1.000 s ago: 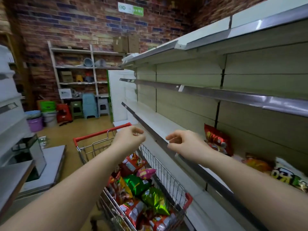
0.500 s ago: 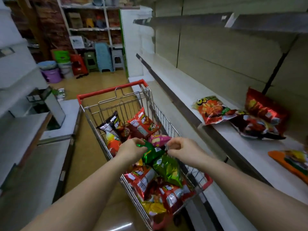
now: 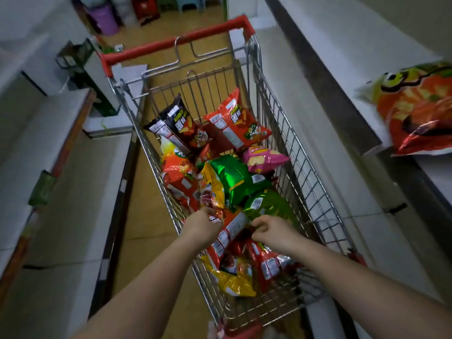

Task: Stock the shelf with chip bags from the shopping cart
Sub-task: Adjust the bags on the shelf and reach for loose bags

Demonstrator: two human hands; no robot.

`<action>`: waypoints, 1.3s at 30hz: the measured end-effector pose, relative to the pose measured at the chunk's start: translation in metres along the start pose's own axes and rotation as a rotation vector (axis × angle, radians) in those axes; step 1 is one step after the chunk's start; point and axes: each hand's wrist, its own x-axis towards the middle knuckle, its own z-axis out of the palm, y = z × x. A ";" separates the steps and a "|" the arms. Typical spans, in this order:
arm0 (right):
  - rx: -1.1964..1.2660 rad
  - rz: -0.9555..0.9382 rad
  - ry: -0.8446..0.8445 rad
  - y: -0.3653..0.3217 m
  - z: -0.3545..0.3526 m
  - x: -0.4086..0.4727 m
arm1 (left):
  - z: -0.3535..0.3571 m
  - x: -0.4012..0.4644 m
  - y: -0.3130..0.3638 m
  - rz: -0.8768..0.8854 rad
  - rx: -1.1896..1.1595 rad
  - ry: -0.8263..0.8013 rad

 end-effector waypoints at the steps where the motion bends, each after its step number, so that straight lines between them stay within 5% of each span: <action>1: 0.014 0.009 -0.015 0.005 0.006 0.009 | 0.004 0.009 -0.001 -0.005 0.035 -0.001; 24: 0.046 0.018 -0.047 0.052 0.093 0.086 | 0.039 0.108 -0.040 -0.091 0.431 -0.171; 29: -0.048 -0.104 0.002 0.059 0.088 0.077 | 0.038 0.101 -0.034 -0.018 0.225 -0.203; 34: -0.220 -0.260 0.003 0.061 0.068 0.072 | 0.023 0.100 -0.025 -0.128 -0.087 -0.285; 39: 0.150 -0.384 0.041 0.051 0.039 0.056 | -0.004 0.092 -0.025 -0.186 -0.273 -0.354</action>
